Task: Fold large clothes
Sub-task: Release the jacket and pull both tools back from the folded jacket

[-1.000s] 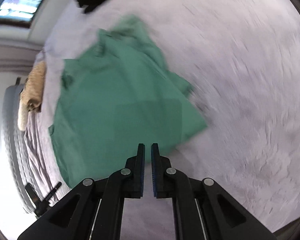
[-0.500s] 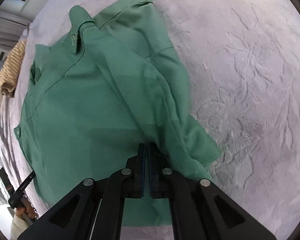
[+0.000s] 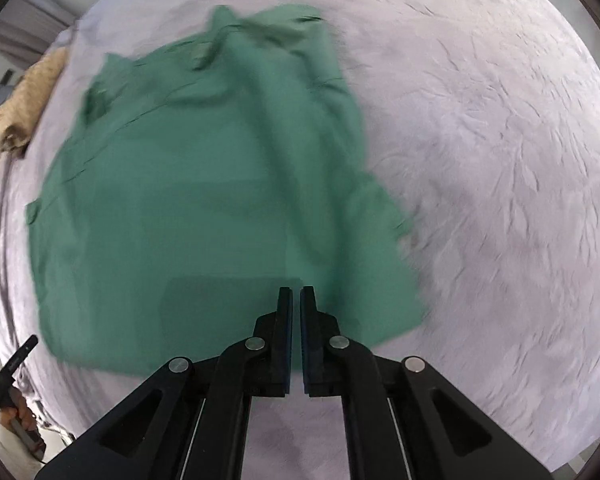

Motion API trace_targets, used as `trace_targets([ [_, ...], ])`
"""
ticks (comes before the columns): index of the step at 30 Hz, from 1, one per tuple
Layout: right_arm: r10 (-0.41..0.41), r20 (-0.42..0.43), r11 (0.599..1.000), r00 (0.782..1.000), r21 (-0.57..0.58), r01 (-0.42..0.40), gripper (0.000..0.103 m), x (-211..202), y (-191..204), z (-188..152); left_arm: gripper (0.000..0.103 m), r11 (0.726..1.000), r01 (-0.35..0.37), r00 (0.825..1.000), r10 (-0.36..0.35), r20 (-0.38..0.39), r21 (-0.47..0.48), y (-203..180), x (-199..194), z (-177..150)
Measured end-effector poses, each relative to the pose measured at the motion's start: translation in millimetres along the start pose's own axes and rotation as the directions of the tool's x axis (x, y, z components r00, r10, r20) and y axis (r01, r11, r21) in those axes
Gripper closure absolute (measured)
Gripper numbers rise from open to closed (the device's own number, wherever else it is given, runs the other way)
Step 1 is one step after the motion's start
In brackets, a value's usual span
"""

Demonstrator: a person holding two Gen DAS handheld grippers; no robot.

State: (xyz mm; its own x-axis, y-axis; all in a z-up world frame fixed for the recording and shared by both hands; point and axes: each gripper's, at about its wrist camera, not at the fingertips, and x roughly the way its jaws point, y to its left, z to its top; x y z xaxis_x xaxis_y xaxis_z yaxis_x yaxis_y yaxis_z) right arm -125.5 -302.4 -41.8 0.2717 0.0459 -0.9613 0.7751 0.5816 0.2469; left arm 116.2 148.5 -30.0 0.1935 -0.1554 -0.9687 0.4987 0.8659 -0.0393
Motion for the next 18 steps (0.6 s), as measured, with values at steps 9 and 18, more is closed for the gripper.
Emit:
trace_targets([
  [9, -0.017, -0.103, 0.987, 0.995, -0.164, -0.001, 0.099, 46.3, 55.7, -24.4, 0.098, 0.995, -0.068, 0.990, 0.077, -0.114, 0.079, -41.8, 65.3, -24.1],
  [18, 0.026, -0.135, 0.995, 0.991, -0.089, -0.038, 0.099, 20.6, 30.6, -40.6, 0.098, 0.998, -0.055, 0.991, 0.059, -0.123, 0.040, -15.9, 28.9, -58.4],
])
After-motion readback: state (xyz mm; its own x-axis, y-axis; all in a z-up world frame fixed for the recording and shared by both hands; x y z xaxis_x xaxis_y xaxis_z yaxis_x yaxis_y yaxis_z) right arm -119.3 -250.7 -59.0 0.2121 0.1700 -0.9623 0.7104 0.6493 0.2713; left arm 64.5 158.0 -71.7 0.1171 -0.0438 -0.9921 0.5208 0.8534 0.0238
